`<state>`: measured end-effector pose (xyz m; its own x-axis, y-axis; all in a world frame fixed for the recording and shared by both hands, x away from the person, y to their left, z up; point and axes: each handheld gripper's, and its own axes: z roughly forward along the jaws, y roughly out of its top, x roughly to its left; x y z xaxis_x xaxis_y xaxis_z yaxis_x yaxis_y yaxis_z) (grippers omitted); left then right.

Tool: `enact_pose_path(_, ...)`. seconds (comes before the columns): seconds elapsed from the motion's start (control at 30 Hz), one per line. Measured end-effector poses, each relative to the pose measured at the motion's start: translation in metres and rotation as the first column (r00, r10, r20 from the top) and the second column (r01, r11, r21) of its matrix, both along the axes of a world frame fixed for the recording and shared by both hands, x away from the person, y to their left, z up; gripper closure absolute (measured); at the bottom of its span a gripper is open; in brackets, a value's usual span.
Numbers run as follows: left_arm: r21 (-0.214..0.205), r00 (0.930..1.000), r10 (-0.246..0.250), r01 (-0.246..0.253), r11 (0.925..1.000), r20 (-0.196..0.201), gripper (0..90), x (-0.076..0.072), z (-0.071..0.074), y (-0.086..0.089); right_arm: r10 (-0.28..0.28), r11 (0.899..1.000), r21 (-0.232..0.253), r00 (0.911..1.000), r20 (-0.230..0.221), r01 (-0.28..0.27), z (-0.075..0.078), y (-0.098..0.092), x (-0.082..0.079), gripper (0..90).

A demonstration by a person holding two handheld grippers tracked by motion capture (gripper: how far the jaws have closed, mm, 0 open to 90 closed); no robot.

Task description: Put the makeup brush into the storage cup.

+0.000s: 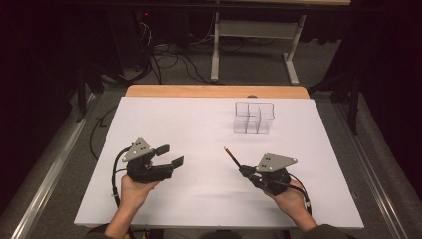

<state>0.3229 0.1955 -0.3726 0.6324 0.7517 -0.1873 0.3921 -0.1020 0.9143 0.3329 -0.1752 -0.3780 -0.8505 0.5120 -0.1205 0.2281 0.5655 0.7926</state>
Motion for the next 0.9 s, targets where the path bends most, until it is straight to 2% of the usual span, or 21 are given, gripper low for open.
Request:
enact_pose_path(0.1, 0.002, 0.9998, 0.021, -0.021, 0.9998, 0.007, 31.1, 0.0, -0.004, 0.004, -0.003, 1.0, 0.004, 1.0, -0.004, 0.003, 0.0, -0.001, 0.0, 86.1)
enact_pose_path(0.2, 0.012, 0.9974, 0.069, -0.07, 0.9975, 0.019, 30.2, 0.002, -0.011, 0.009, -0.003, 1.0, 0.003, 1.0, 0.002, 0.003, 0.0, -0.002, 0.001, 86.1)
enact_pose_path(0.27, 0.012, 0.9954, 0.095, -0.095, 0.9954, 0.011, 30.2, 0.004, -0.015, 0.013, -0.008, 1.0, 0.006, 1.0, -0.002, 0.008, 0.001, -0.003, 0.001, 86.1)
enact_pose_path(0.33, 0.019, 0.9924, 0.123, -0.123, 0.9922, 0.013, 30.2, 0.005, -0.018, 0.016, -0.008, 1.0, 0.007, 1.0, -0.002, 0.008, 0.001, -0.004, 0.002, 86.1)
enact_pose_path(0.47, 0.008, 0.9872, 0.159, -0.159, 0.9872, 0.001, 30.3, 0.009, -0.023, 0.021, -0.013, 1.0, 0.01, 0.9999, -0.004, 0.013, 0.001, -0.004, 0.001, 86.1)
enact_pose_path(0.57, -0.018, 0.9806, 0.195, -0.195, 0.9807, 0.017, 30.9, 0.01, -0.025, 0.023, -0.02, 1.0, 0.015, 0.9998, -0.009, 0.02, 0.001, -0.006, 0.002, 86.1)
enact_pose_path(0.63, -0.006, 0.9765, 0.213, -0.213, 0.977, 0.03, 30.3, 0.009, -0.025, 0.023, -0.022, 0.999, 0.027, 0.9995, -0.021, 0.023, 0.002, -0.008, 0.003, 86.1)
enact_pose_path(0.77, -0.011, 0.9731, 0.23, -0.229, 0.9733, 0.02, 29.9, 0.01, -0.027, 0.025, -0.019, 0.998, 0.054, 0.9994, -0.03, 0.021, 0.003, -0.012, 0.007, 86.1)
enact_pose_path(0.9, -0.023, 0.9752, 0.221, -0.221, 0.975, 0.008, 29.6, 0.012, -0.029, 0.026, -0.032, 0.996, 0.077, 0.9986, -0.042, 0.035, 0.006, -0.017, 0.011, 86.1)
